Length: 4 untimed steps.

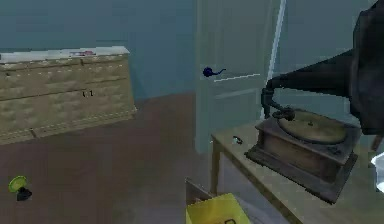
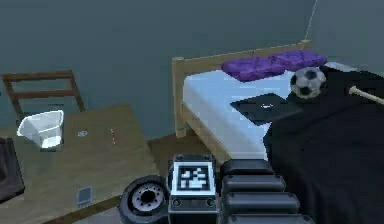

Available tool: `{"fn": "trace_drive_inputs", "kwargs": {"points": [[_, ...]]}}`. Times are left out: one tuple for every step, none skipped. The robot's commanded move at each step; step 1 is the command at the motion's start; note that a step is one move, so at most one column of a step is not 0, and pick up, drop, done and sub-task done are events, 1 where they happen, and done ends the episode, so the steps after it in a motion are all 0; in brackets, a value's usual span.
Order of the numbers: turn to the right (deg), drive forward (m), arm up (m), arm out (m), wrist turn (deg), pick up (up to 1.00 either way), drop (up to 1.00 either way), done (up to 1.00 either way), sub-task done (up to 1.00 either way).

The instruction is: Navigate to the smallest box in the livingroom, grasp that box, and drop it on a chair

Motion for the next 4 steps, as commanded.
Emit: {"fn": "trace_drive_inputs", "kwargs": {"points": [[33.0, 0.00, 0.00, 0.00, 0.0, 0.00, 0.00, 0.00, 0.00], [-45.0, 0.00, 0.00, 0.00, 0.0, 0.00, 0.00, 0.00, 0.00], [-45.0, 0.00, 0.00, 0.00, 0.0, 0.00, 0.00, 0.00, 0.00], [-45.0, 0.00, 0.00, 0.00, 0.0, 0.00, 0.00, 0.00, 0.00]]}}
